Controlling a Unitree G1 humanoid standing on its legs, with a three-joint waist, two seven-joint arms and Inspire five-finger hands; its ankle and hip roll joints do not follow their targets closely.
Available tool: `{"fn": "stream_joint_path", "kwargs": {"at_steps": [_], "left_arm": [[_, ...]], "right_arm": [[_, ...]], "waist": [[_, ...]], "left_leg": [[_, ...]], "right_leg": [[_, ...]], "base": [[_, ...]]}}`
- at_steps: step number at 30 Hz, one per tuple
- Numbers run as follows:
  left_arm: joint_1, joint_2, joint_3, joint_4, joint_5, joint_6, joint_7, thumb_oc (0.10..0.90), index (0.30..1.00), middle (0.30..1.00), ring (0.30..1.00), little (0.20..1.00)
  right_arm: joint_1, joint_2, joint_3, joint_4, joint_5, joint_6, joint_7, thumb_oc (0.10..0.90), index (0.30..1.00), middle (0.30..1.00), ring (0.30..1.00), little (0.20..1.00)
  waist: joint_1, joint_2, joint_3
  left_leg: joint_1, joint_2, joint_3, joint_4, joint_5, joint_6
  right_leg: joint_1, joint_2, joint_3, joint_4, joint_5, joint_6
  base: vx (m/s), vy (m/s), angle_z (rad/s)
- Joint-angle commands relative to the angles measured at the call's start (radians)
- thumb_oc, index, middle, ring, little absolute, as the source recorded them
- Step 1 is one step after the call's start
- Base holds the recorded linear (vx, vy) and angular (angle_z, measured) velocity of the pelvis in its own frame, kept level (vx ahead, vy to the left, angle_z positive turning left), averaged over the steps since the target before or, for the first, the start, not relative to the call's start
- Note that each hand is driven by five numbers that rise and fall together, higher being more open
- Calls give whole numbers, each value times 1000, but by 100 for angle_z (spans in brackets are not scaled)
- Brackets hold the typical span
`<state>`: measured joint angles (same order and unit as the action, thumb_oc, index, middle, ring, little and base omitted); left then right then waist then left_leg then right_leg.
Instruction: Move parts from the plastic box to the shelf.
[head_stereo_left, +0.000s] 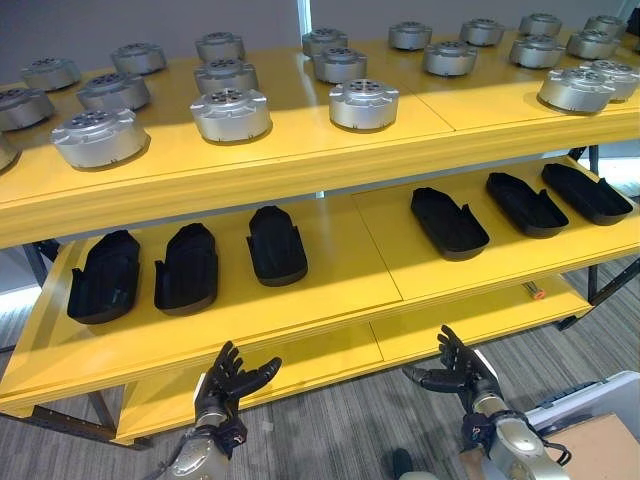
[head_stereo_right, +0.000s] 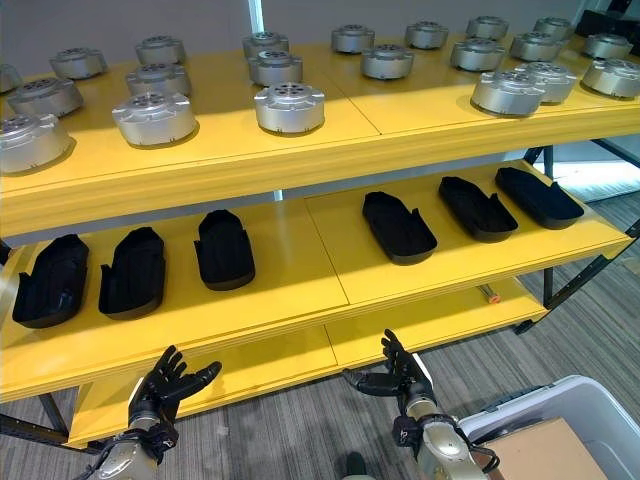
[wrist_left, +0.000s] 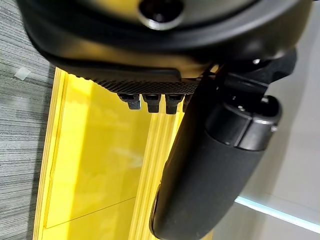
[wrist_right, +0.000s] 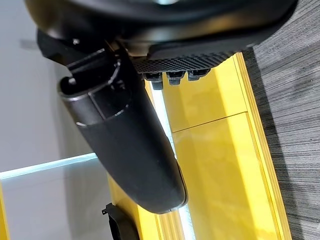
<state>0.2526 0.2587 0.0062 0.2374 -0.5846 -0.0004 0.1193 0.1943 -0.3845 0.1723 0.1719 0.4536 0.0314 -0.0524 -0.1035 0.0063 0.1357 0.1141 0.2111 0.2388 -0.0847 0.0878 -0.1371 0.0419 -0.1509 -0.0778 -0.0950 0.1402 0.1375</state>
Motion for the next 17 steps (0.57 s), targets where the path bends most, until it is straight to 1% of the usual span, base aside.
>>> {"fn": "stream_joint_path", "kwargs": {"at_steps": [1,14,17], "left_arm": [[-120,73,37,-37,6,-68,-23,900,1000,1000,1000,1000],[-121,68,28,-24,9,-62,-30,900,1000,1000,1000,1000],[-121,69,27,-27,22,-52,-28,900,1000,1000,1000,1000]], "right_arm": [[-114,9,-56,-82,3,-80,11,900,1000,1000,1000,1000],[-116,12,-57,-76,-2,-79,9,900,1000,1000,1000,1000],[-115,13,-57,-75,-1,-81,9,900,1000,1000,1000,1000]], "waist": [[6,-30,5],[3,-30,4],[4,-30,4]], "left_leg": [[58,31,37,-3,-67,8],[57,33,42,-3,-66,6],[56,33,41,-3,-65,6]], "right_leg": [[46,-56,-57,8,-70,45],[43,-52,-58,8,-70,43],[44,-51,-59,8,-70,43]], "base": [[0,0,0],[0,0,0],[0,0,0]]}}
